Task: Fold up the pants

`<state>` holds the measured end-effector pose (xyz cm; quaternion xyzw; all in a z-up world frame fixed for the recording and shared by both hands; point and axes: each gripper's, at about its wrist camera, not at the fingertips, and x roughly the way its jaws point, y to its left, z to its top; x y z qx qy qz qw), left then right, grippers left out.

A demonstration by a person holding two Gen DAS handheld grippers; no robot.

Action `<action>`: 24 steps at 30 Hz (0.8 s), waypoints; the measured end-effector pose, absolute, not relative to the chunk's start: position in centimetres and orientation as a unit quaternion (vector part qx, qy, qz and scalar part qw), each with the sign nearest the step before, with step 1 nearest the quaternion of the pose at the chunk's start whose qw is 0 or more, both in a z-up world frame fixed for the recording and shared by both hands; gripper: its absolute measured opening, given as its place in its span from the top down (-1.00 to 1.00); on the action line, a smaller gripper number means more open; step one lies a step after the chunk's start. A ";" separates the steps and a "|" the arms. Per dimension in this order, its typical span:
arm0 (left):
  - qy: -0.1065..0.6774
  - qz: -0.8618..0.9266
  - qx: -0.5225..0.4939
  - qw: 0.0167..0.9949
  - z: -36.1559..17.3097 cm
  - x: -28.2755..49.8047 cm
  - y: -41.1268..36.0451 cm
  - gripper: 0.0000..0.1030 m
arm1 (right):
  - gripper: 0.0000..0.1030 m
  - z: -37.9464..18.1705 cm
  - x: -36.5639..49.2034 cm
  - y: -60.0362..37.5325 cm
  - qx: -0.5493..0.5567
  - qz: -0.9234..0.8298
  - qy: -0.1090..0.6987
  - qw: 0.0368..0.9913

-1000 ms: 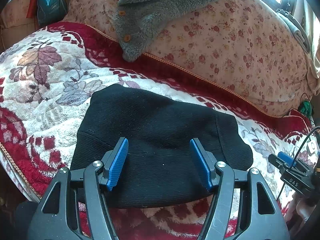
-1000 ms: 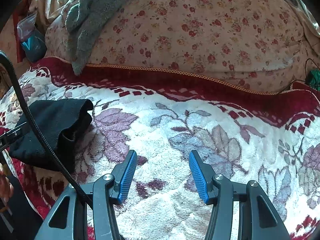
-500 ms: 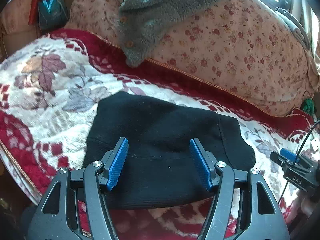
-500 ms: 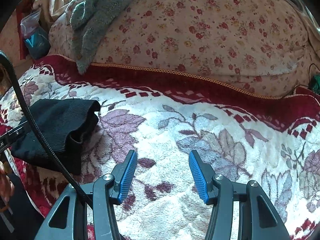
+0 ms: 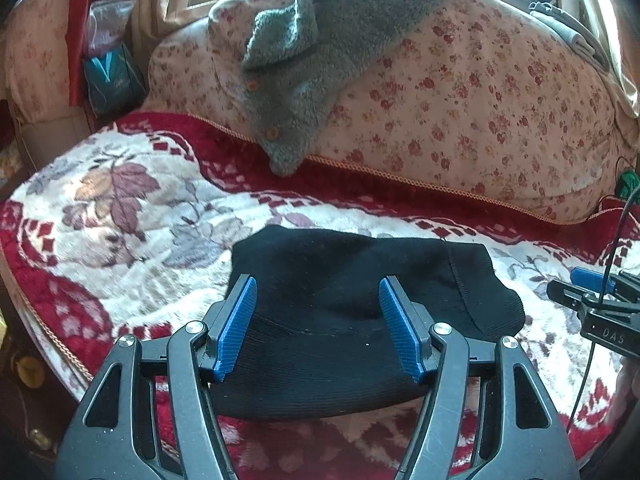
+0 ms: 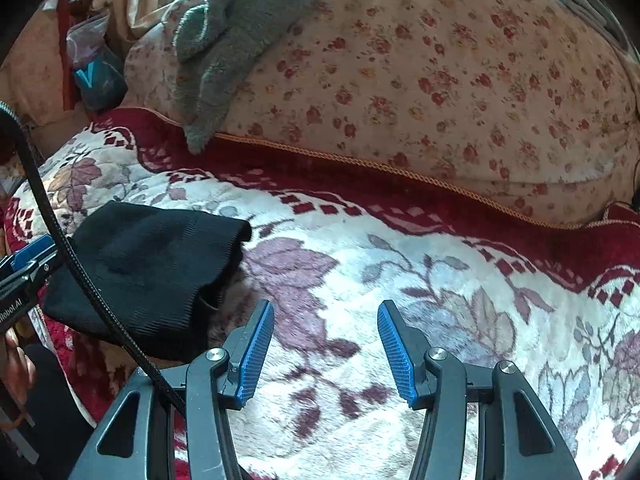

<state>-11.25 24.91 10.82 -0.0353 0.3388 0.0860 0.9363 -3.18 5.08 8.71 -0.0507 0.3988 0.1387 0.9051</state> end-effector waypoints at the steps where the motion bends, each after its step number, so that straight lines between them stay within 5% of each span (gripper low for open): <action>1: 0.337 0.086 -0.034 0.937 10.9 -11.3 25.0 -0.25 | -0.01 8.8 -3.2 5.3 -0.051 0.141 0.397 0.905; 24: 0.334 0.116 -0.049 0.934 11.1 -12.7 27.7 -0.25 | -0.01 10.8 -4.9 12.6 -0.065 0.226 0.372 0.898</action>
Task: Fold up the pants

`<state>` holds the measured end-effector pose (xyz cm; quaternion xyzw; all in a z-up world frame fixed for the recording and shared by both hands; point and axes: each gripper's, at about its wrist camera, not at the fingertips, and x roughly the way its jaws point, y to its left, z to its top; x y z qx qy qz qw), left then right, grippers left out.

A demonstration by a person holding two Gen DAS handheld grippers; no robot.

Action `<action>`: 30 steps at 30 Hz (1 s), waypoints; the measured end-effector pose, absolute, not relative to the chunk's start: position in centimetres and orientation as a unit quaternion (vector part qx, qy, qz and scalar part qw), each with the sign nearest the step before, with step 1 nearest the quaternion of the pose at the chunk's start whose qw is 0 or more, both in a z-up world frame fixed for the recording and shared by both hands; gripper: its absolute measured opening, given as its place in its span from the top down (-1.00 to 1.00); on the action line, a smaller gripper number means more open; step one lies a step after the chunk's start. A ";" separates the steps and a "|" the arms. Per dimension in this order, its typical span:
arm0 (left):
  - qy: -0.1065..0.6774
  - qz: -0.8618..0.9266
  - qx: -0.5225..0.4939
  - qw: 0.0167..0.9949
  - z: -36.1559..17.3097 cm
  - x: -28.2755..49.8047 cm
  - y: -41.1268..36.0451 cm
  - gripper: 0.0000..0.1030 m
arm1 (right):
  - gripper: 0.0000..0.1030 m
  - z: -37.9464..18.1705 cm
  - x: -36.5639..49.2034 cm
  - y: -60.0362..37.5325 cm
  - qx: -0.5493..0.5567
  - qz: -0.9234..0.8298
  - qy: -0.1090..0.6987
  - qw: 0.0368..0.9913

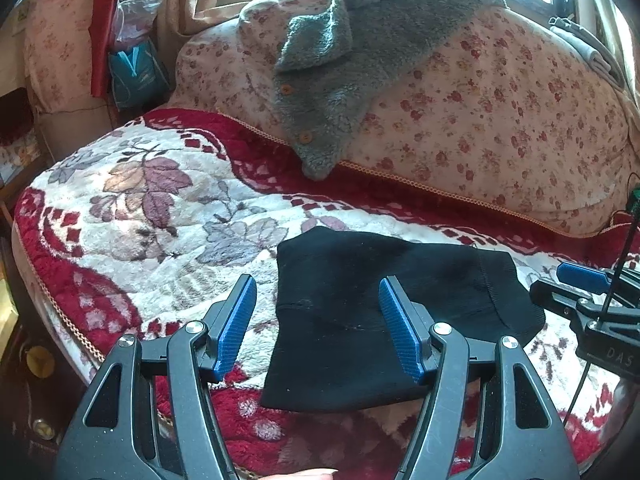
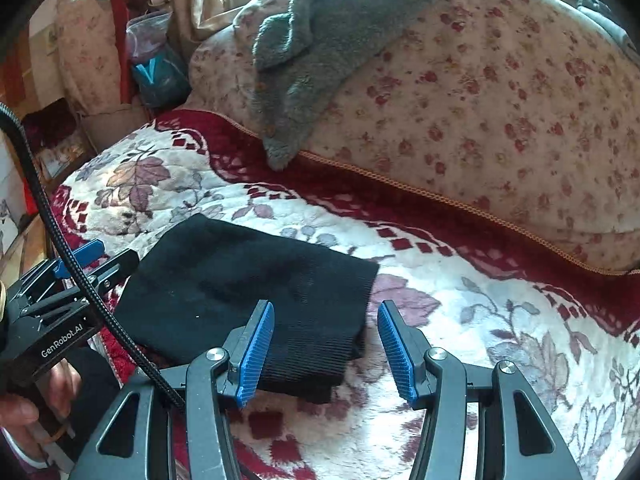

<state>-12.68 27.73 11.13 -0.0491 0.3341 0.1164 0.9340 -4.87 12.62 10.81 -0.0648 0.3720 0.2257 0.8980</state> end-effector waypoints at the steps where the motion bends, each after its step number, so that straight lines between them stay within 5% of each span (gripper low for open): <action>1: 0.335 0.118 -0.049 0.934 11.0 -12.7 27.8 -0.25 | -0.01 10.8 -5.0 12.8 -0.068 0.227 0.372 0.898; 30: 0.349 0.121 -0.064 0.927 10.4 -12.2 28.3 -0.24 | -0.01 10.1 -5.3 14.0 -0.074 0.235 0.381 0.891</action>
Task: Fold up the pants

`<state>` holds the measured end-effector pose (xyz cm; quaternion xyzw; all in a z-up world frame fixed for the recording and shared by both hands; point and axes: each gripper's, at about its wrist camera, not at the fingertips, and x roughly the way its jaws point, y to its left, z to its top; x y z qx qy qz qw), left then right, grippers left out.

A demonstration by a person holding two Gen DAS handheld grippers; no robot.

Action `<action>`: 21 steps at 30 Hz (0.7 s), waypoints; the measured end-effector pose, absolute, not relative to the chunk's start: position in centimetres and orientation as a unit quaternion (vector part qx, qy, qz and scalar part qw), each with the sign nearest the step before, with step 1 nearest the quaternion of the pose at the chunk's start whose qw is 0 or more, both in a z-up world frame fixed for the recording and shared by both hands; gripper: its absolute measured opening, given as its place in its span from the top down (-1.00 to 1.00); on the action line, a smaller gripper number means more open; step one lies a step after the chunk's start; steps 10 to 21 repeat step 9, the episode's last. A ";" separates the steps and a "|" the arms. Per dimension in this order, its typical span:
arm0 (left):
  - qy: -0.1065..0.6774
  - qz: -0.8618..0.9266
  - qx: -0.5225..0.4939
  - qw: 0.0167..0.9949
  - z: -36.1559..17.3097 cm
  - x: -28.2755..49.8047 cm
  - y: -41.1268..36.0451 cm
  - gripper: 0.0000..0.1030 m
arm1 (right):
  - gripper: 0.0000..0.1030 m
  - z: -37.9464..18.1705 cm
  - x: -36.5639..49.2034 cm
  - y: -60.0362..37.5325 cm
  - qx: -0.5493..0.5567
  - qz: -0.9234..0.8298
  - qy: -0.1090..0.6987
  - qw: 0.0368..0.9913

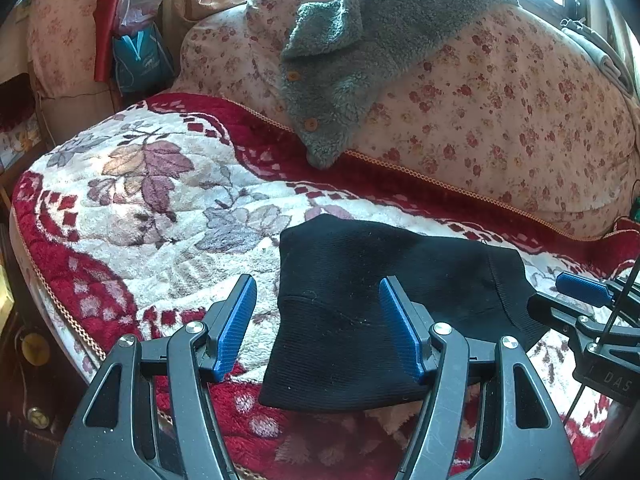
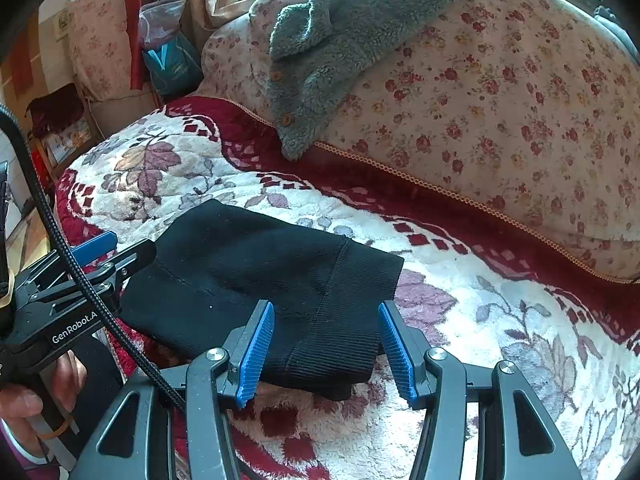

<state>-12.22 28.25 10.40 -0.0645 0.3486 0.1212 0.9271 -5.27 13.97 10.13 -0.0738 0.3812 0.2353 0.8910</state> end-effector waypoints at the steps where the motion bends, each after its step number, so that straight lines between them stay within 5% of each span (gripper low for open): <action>1: 0.348 0.121 -0.065 0.927 10.4 -12.2 28.3 -0.24 | -0.01 10.1 -5.3 14.0 -0.074 0.235 0.382 0.891; 21: 0.344 0.120 -0.058 0.929 10.7 -12.6 27.1 -0.24 | -0.01 9.9 -5.3 13.7 -0.067 0.236 0.384 0.890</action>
